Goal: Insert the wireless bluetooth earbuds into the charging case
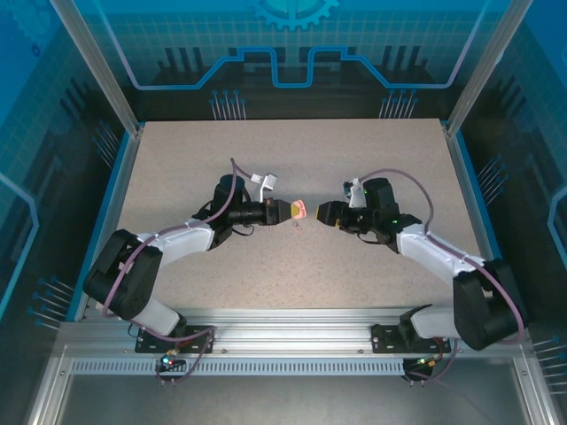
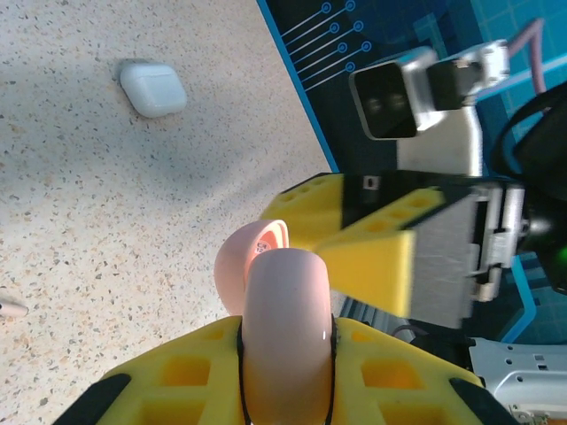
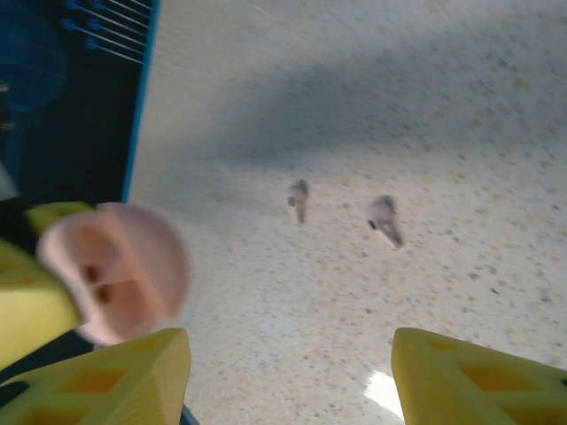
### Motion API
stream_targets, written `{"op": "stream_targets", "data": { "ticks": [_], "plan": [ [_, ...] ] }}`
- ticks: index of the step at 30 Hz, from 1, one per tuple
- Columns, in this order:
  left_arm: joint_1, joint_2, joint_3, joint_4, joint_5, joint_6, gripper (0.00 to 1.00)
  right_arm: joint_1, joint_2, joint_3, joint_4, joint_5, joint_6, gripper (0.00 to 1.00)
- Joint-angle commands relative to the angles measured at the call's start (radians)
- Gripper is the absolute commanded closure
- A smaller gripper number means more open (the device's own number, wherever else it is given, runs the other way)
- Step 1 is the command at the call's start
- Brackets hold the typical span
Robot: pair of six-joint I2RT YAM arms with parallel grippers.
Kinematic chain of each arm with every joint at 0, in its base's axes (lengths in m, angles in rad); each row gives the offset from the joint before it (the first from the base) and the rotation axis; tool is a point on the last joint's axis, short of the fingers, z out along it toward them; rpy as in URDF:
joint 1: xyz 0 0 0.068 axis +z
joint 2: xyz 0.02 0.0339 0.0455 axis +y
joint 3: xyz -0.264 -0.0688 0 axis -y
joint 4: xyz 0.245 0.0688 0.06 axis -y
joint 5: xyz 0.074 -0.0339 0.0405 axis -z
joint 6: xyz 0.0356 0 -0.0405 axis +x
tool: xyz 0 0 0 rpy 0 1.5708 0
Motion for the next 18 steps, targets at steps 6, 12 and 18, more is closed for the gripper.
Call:
{"op": "stream_targets", "data": {
  "ticks": [6, 12, 18],
  "plan": [
    [-0.003, -0.005, 0.040, 0.033, 0.029, -0.006, 1.00, 0.031, 0.008, 0.095, -0.060, -0.043, -0.063, 0.48],
    [-0.003, -0.003, 0.047, 0.032, 0.030, -0.007, 1.00, 0.068, 0.054, 0.142, -0.060, -0.022, -0.062, 0.50],
    [-0.003, -0.003, 0.048, 0.038, 0.032, -0.012, 1.00, 0.084, 0.103, 0.159, -0.062, -0.009, -0.064, 0.53]
  ]
}}
